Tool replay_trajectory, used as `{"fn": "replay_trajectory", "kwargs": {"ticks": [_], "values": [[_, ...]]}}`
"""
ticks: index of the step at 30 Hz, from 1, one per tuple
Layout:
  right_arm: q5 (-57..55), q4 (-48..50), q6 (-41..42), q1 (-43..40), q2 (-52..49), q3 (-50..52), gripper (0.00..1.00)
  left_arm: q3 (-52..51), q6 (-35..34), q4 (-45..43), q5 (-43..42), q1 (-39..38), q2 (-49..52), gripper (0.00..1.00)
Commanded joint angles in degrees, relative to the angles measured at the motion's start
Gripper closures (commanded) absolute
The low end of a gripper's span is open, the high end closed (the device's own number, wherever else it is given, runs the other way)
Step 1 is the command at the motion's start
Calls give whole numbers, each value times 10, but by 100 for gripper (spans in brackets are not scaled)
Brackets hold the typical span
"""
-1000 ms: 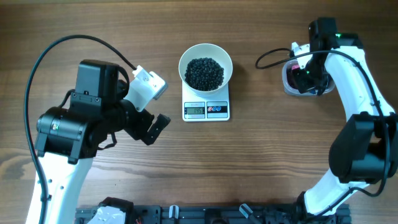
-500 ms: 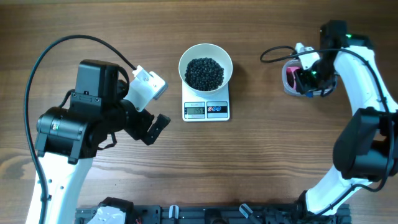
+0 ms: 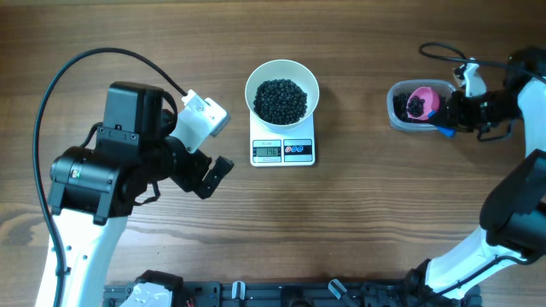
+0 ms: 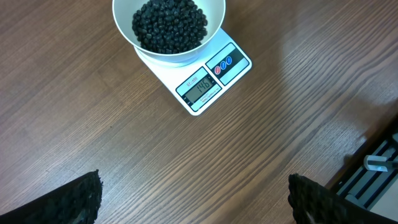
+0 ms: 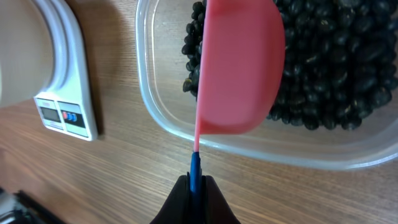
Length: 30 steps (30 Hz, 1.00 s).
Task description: Scoop item into bowl and weigh 150g on scale
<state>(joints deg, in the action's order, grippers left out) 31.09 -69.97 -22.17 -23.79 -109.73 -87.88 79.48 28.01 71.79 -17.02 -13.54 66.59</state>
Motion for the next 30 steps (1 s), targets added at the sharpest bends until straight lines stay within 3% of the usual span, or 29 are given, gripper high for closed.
{"fn": "replay_trajectory", "kwargs": {"ticks": [1,16,22,30], "values": [[55,-9,9,-15,-14,-5,96,10,-3,-2,-1,-1,3,0],[242,-24,52,4,39,-6,96,10,-3,-2,-1,-1,3,0],[243,63,138,96,54,-6,96,10,-3,-2,-1,-1,3,0],[223,185,191,252,54,-6,96,10,-3,-2,-1,-1,3,0]]}}
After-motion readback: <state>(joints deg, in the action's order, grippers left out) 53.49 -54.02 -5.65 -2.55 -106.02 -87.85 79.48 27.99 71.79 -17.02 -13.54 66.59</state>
